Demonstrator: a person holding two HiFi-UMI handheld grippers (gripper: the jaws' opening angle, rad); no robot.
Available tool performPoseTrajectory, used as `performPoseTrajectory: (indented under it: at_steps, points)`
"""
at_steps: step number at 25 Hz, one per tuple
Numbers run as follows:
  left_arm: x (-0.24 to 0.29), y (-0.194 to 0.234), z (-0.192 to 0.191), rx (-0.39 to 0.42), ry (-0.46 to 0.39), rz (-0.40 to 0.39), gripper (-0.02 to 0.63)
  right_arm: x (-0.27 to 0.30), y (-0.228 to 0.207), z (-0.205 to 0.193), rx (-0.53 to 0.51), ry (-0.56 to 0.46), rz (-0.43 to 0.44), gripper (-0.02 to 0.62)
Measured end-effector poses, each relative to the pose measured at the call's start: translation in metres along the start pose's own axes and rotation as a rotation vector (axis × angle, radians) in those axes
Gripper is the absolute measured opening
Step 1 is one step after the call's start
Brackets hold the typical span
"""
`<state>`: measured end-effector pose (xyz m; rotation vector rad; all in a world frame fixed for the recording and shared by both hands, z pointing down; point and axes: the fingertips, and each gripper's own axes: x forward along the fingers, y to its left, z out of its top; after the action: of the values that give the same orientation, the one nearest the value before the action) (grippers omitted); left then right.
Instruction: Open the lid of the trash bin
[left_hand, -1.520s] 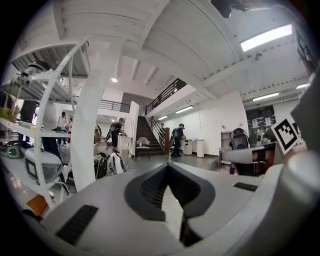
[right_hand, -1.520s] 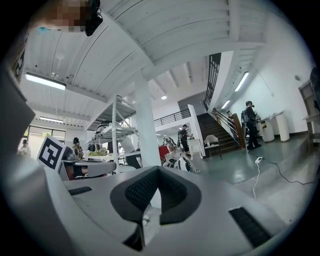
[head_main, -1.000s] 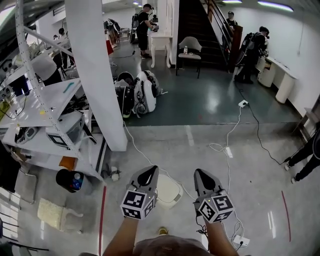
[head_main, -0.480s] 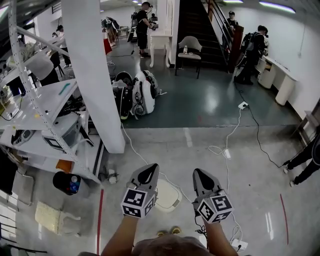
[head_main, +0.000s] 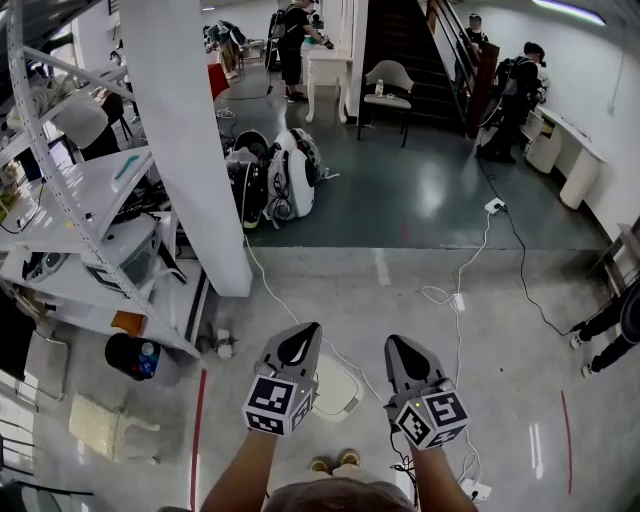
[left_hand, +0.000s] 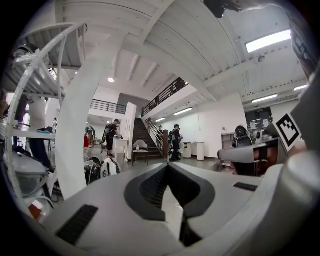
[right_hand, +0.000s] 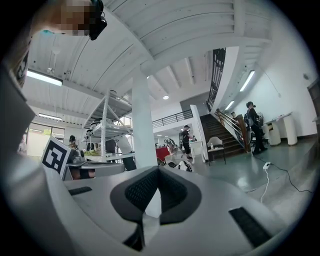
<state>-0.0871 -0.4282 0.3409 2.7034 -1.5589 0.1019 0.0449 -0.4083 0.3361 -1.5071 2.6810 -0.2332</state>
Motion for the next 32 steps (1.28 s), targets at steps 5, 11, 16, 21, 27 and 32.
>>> performPoseTrajectory:
  at_steps: [5, 11, 16, 21, 27, 32]
  points:
    - [0.014, 0.004, -0.009, 0.02, 0.014, 0.003, 0.007, 0.007, -0.008, -0.005, -0.016, 0.009, 0.017, 0.029]
    - [0.027, 0.009, -0.032, 0.009, 0.024, 0.024, 0.008, 0.02, -0.018, -0.02, 0.002, 0.016, 0.017, 0.029]
    - [0.034, 0.001, -0.057, 0.0, 0.04, 0.022, 0.006, 0.022, -0.021, -0.038, 0.009, 0.026, 0.042, 0.029]
    - [0.035, -0.005, -0.092, -0.018, 0.062, 0.019, 0.006, 0.019, -0.028, -0.074, 0.02, 0.059, 0.037, 0.029]
    - [0.035, -0.014, -0.133, -0.05, 0.105, 0.009, 0.006, 0.017, -0.036, -0.114, 0.056, 0.096, 0.021, 0.029]
    - [0.036, -0.017, -0.149, -0.035, 0.12, -0.001, 0.006, 0.029, -0.041, -0.132, 0.057, 0.122, 0.022, 0.029]
